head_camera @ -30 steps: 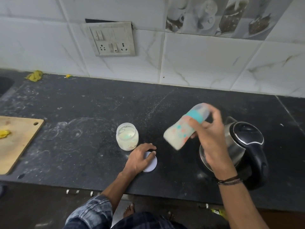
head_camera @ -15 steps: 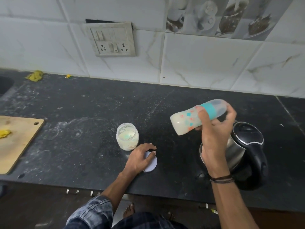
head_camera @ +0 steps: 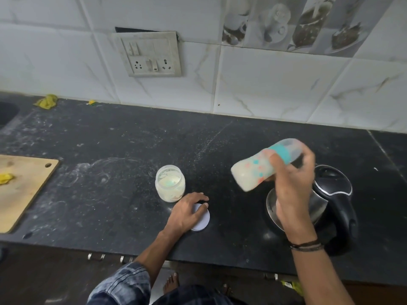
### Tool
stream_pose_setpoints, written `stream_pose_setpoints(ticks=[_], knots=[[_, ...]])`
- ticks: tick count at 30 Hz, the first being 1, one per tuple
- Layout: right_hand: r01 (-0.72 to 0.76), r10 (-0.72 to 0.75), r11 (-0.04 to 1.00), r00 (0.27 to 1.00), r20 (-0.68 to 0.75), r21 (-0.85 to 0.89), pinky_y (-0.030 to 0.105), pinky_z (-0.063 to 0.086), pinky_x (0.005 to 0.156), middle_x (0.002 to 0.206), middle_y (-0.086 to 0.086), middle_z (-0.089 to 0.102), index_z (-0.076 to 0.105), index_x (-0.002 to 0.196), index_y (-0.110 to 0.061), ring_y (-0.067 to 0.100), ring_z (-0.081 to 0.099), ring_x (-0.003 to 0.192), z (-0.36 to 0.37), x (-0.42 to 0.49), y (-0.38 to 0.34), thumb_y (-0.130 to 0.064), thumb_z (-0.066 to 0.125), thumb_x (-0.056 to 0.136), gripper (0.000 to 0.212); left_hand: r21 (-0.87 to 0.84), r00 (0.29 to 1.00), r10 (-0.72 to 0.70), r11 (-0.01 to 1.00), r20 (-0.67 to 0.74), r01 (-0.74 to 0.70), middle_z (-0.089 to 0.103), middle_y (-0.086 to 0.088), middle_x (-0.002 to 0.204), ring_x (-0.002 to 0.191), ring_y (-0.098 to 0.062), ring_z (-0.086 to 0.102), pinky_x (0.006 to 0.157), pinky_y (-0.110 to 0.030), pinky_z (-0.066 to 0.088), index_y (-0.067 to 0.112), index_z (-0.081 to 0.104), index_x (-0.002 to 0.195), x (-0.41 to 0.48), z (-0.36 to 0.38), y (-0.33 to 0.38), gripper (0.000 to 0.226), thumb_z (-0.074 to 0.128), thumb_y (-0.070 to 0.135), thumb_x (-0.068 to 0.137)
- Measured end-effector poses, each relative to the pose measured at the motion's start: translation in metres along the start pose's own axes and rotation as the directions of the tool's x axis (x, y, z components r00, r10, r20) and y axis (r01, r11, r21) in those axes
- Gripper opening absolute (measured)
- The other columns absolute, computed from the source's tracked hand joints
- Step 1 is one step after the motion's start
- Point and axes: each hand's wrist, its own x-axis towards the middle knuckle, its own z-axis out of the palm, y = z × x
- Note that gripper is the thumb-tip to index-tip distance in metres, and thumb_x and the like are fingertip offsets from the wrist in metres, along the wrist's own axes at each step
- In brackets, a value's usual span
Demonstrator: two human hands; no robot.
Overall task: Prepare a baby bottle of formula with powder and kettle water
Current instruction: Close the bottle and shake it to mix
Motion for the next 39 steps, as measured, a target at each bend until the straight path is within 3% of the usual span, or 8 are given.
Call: stream_pose_setpoints(ticks=[10, 14, 18, 23, 27, 31, 36, 39], knots=[[0.044, -0.039, 0.996, 0.997, -0.073, 0.078, 0.028, 0.057, 0.059, 0.096, -0.008, 0.077, 0.048, 0.136, -0.016, 0.013, 0.076, 0.089, 0.001, -0.001, -0.001, -0.006, 0.074, 0.091, 0.053, 0.018, 1.0, -0.004, 1.0, 0.008, 0.003, 0.068, 0.016, 0.119, 0.119, 0.001, 0.054, 0.098, -0.02, 0.042, 0.027, 0.071, 0.112, 0.001, 0.001, 0.0, 0.037, 0.051, 0.048, 0.09], [0.016, -0.004, 0.998, 0.984, 0.178, -0.069, 0.031, 0.062, 0.067, 0.105, 0.002, 0.076, 0.053, 0.129, -0.025, 0.019, 0.075, 0.091, 0.005, -0.006, 0.003, -0.001, 0.078, 0.088, 0.053, 0.022, 1.0, 0.001, 1.0, 0.002, -0.001, 0.068, 0.017, 0.119, 0.119, 0.001, 0.055, 0.098, -0.022, 0.043, 0.027, 0.071, 0.112, -0.001, 0.0, -0.003, 0.035, 0.052, 0.046, 0.09], [0.053, -0.049, 0.995, 0.997, -0.058, 0.081, 0.027, 0.057, 0.058, 0.102, 0.001, 0.076, 0.049, 0.136, -0.016, 0.016, 0.076, 0.089, 0.001, 0.003, -0.008, -0.008, 0.076, 0.09, 0.054, 0.019, 1.0, 0.002, 1.0, 0.002, -0.002, 0.068, 0.015, 0.119, 0.119, 0.001, 0.055, 0.098, -0.021, 0.042, 0.026, 0.072, 0.112, 0.001, 0.001, 0.0, 0.031, 0.055, 0.042, 0.091], [0.022, -0.001, 0.996, 0.977, 0.214, -0.092, 0.03, 0.06, 0.064, 0.109, 0.01, 0.074, 0.055, 0.124, -0.034, 0.022, 0.076, 0.09, 0.003, -0.006, -0.001, -0.009, 0.083, 0.083, 0.056, 0.022, 1.0, -0.001, 1.0, 0.005, 0.0, 0.068, 0.017, 0.118, 0.117, 0.004, 0.054, 0.097, -0.016, 0.04, 0.027, 0.071, 0.113, 0.0, -0.001, -0.002, 0.031, 0.056, 0.041, 0.09], [0.082, -0.071, 0.989, 0.993, -0.093, 0.121, 0.026, 0.055, 0.056, 0.099, -0.004, 0.076, 0.048, 0.134, -0.014, 0.014, 0.075, 0.085, 0.004, -0.001, -0.011, -0.007, 0.076, 0.09, 0.053, 0.007, 1.0, -0.006, 1.0, -0.006, 0.006, 0.069, 0.016, 0.118, 0.118, 0.007, 0.052, 0.098, -0.016, 0.039, 0.026, 0.072, 0.112, 0.0, 0.001, 0.001, 0.03, 0.057, 0.039, 0.09], [0.012, 0.008, 0.996, 0.974, 0.226, -0.088, 0.026, 0.057, 0.056, 0.099, 0.005, 0.076, 0.056, 0.121, -0.03, 0.018, 0.076, 0.082, 0.004, -0.007, -0.007, -0.006, 0.084, 0.082, 0.054, 0.008, 1.0, 0.002, 1.0, -0.008, -0.002, 0.068, 0.016, 0.117, 0.118, 0.008, 0.051, 0.099, -0.016, 0.04, 0.025, 0.072, 0.112, -0.001, -0.001, -0.001, 0.029, 0.057, 0.038, 0.09], [0.058, -0.056, 0.996, 0.998, -0.032, 0.065, 0.025, 0.053, 0.052, 0.087, -0.008, 0.077, 0.05, 0.131, -0.018, 0.011, 0.075, 0.079, 0.003, 0.002, -0.016, -0.007, 0.076, 0.09, 0.05, 0.005, 1.0, 0.004, 1.0, -0.014, -0.004, 0.069, 0.014, 0.117, 0.12, 0.005, 0.053, 0.099, -0.02, 0.042, 0.024, 0.073, 0.112, 0.0, 0.0, 0.002, 0.031, 0.056, 0.039, 0.09], [0.002, 0.016, 0.996, 0.981, 0.194, -0.091, 0.025, 0.055, 0.053, 0.095, 0.0, 0.077, 0.054, 0.128, -0.025, 0.017, 0.076, 0.083, 0.005, -0.002, -0.009, -0.005, 0.079, 0.087, 0.051, 0.014, 1.0, 0.008, 1.0, -0.007, -0.008, 0.069, 0.014, 0.117, 0.12, 0.003, 0.054, 0.099, -0.021, 0.042, 0.025, 0.072, 0.112, -0.001, -0.001, 0.0, 0.031, 0.056, 0.039, 0.09]])
